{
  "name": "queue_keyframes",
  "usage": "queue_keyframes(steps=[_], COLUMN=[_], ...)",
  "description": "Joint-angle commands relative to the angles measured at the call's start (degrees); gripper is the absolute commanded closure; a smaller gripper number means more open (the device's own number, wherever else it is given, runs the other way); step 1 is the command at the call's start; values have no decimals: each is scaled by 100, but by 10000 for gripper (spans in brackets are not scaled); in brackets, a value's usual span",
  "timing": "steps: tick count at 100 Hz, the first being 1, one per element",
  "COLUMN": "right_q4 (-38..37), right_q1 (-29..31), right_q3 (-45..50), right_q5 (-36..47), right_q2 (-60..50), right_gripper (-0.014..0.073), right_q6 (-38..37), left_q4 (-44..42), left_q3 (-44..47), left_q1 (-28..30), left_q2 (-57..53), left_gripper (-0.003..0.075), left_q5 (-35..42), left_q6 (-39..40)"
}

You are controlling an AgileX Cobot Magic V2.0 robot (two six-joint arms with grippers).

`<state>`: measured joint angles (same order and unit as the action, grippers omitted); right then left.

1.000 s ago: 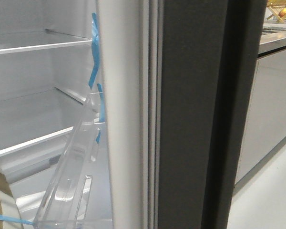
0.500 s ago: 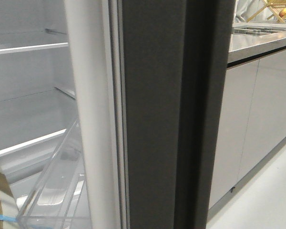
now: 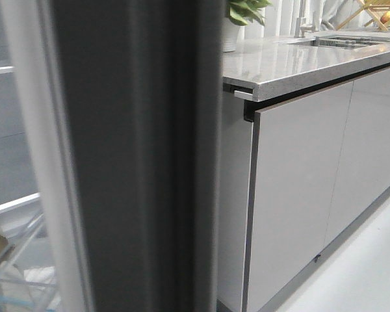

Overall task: Close fridge door
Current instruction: 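Push the fridge door with the right gripper toward the fridge body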

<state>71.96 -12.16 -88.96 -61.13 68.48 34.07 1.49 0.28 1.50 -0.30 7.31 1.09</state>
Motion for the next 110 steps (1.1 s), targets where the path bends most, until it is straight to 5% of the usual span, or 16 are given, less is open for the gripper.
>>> queue_keyframes(steps=[1, 58, 110], right_q4=[310, 217, -609], right_q1=[-156, -968, -1873], right_q3=[-245, -858, -1851], right_q5=[378, 1067, 1875], right_q2=[54, 1100, 2416], right_gripper=[639, 639, 639], right_q6=[150, 897, 1169], left_q4=[23, 23, 23], left_q3=[201, 201, 201], left_q1=[-8, -8, -8], left_q2=[-61, -61, -61], left_gripper=[740, 740, 740], left_q5=[415, 415, 415], left_q6=[25, 25, 25])
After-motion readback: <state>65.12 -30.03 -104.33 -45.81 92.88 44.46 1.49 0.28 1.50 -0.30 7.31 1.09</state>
